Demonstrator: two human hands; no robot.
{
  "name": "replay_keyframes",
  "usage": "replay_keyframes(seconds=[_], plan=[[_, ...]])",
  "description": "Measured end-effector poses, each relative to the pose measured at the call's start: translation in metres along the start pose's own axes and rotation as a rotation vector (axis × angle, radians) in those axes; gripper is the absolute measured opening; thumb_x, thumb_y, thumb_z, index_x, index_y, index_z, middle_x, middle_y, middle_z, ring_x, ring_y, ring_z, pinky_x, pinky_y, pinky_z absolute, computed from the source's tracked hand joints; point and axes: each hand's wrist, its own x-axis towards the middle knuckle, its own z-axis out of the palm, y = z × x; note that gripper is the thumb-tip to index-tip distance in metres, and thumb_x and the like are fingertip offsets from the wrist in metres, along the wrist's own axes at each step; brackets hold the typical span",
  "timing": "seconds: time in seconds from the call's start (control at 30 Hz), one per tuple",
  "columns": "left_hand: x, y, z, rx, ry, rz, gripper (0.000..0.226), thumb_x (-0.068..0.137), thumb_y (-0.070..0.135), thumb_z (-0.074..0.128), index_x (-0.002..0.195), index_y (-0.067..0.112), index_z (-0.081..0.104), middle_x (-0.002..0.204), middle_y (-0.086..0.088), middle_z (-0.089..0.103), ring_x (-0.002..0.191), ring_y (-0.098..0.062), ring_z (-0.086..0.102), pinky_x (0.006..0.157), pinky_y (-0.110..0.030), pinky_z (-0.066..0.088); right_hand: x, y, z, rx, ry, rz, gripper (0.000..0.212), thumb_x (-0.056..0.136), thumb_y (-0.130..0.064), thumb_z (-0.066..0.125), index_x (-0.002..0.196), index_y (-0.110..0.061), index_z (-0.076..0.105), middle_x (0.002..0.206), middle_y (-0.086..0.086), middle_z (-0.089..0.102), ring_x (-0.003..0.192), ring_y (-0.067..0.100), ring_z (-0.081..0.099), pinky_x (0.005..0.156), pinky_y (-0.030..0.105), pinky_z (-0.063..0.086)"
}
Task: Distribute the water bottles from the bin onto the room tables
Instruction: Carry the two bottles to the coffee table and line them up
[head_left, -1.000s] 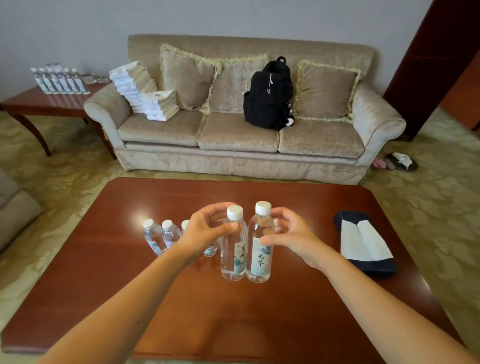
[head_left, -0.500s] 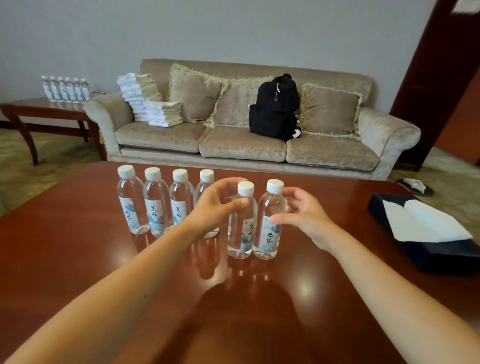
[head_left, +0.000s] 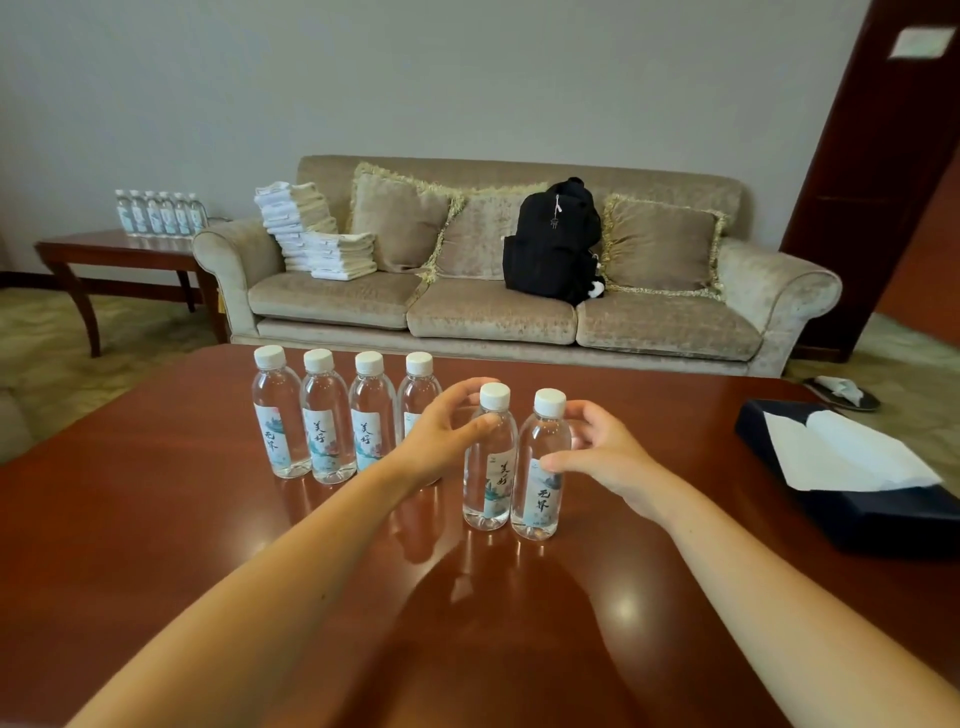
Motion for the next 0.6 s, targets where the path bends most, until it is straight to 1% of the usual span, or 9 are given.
replay_keyframes(seconds=[0.07, 0.1, 0.2, 0.23, 0.33, 0.4, 0.47, 0.53, 0.6], plan=[[-0.002, 0.008, 0.001, 0.034, 0.039, -0.005, 0.039, 0.094, 0.013, 0.061, 0.131, 0.023, 0.053, 0.112, 0.004, 0.063, 0.095, 0.007, 0.063, 0.084, -0.014, 0.053, -0.007, -0.011, 0.000, -0.025, -0.007, -0.023, 0.066, 0.075, -0.006, 0.082, 0.128, -0.028, 0.051, 0.127, -0.004, 0.063, 0.113, 0.008, 0.060, 0.085, 0.025, 0.049], [-0.002, 0.011, 0.000, 0.057, 0.057, -0.018, 0.037, 0.094, 0.013, 0.062, 0.129, 0.024, 0.055, 0.110, 0.002, 0.064, 0.091, 0.005, 0.064, 0.082, -0.014, 0.053, -0.010, -0.018, 0.000, -0.041, -0.010, -0.048, 0.070, 0.074, -0.007, 0.083, 0.132, -0.028, 0.050, 0.129, -0.004, 0.062, 0.115, 0.009, 0.059, 0.085, 0.024, 0.047], [-0.002, 0.018, -0.002, 0.125, 0.051, -0.094, 0.041, 0.091, 0.020, 0.066, 0.130, 0.028, 0.055, 0.123, -0.003, 0.061, 0.109, -0.013, 0.060, 0.096, -0.030, 0.049, -0.014, -0.046, -0.002, -0.177, 0.008, -0.147, 0.075, 0.076, -0.015, 0.083, 0.141, -0.029, 0.047, 0.136, -0.007, 0.054, 0.125, 0.009, 0.050, 0.086, 0.018, 0.040], [-0.003, 0.020, -0.002, 0.144, 0.042, -0.123, 0.044, 0.091, 0.021, 0.066, 0.133, 0.026, 0.054, 0.126, -0.002, 0.059, 0.112, -0.015, 0.058, 0.095, -0.030, 0.046, -0.013, -0.056, -0.001, -0.241, 0.010, -0.181, 0.071, 0.079, -0.018, 0.082, 0.140, -0.030, 0.048, 0.137, -0.007, 0.053, 0.126, 0.008, 0.049, 0.087, 0.017, 0.040], [-0.006, 0.026, -0.004, 0.161, 0.029, -0.161, 0.047, 0.093, 0.014, 0.063, 0.138, 0.021, 0.050, 0.132, -0.003, 0.055, 0.113, -0.015, 0.055, 0.090, -0.027, 0.042, -0.007, -0.086, 0.007, -0.489, -0.027, -0.277, 0.056, 0.087, -0.026, 0.073, 0.139, -0.032, 0.051, 0.144, -0.006, 0.052, 0.132, 0.012, 0.048, 0.103, 0.031, 0.043], [-0.011, 0.027, -0.006, 0.183, 0.019, -0.171, 0.047, 0.094, 0.009, 0.059, 0.139, 0.017, 0.050, 0.134, -0.003, 0.055, 0.115, -0.015, 0.054, 0.094, -0.028, 0.044, -0.001, -0.101, 0.016, -0.729, -0.097, -0.321, 0.052, 0.093, -0.031, 0.064, 0.143, -0.030, 0.048, 0.150, -0.007, 0.046, 0.136, 0.013, 0.045, 0.107, 0.034, 0.042], [-0.017, 0.027, -0.008, 0.223, 0.005, -0.181, 0.047, 0.095, 0.009, 0.058, 0.141, 0.014, 0.048, 0.137, -0.004, 0.055, 0.120, -0.017, 0.054, 0.100, -0.031, 0.045, 0.008, -0.112, 0.025, -0.928, -0.175, -0.319, 0.051, 0.097, -0.031, 0.057, 0.147, -0.028, 0.045, 0.154, -0.008, 0.042, 0.138, 0.016, 0.043, 0.107, 0.035, 0.041], [-0.023, 0.025, -0.010, 0.253, -0.016, -0.199, 0.049, 0.096, 0.008, 0.055, 0.144, 0.013, 0.044, 0.140, -0.002, 0.054, 0.124, -0.016, 0.052, 0.102, -0.030, 0.044, 0.016, -0.119, 0.031, -1.053, -0.223, -0.288, 0.048, 0.099, -0.024, 0.053, 0.146, -0.026, 0.046, 0.152, -0.007, 0.044, 0.135, 0.018, 0.047, 0.104, 0.036, 0.044], [-0.030, 0.023, -0.010, 0.239, -0.038, -0.215, 0.050, 0.097, 0.004, 0.051, 0.145, 0.014, 0.043, 0.139, -0.001, 0.054, 0.116, -0.015, 0.056, 0.093, -0.025, 0.049, 0.023, -0.122, 0.033, -1.140, -0.239, -0.260, 0.043, 0.098, -0.017, 0.052, 0.140, -0.026, 0.054, 0.145, -0.006, 0.053, 0.125, 0.022, 0.055, 0.097, 0.040, 0.051]])
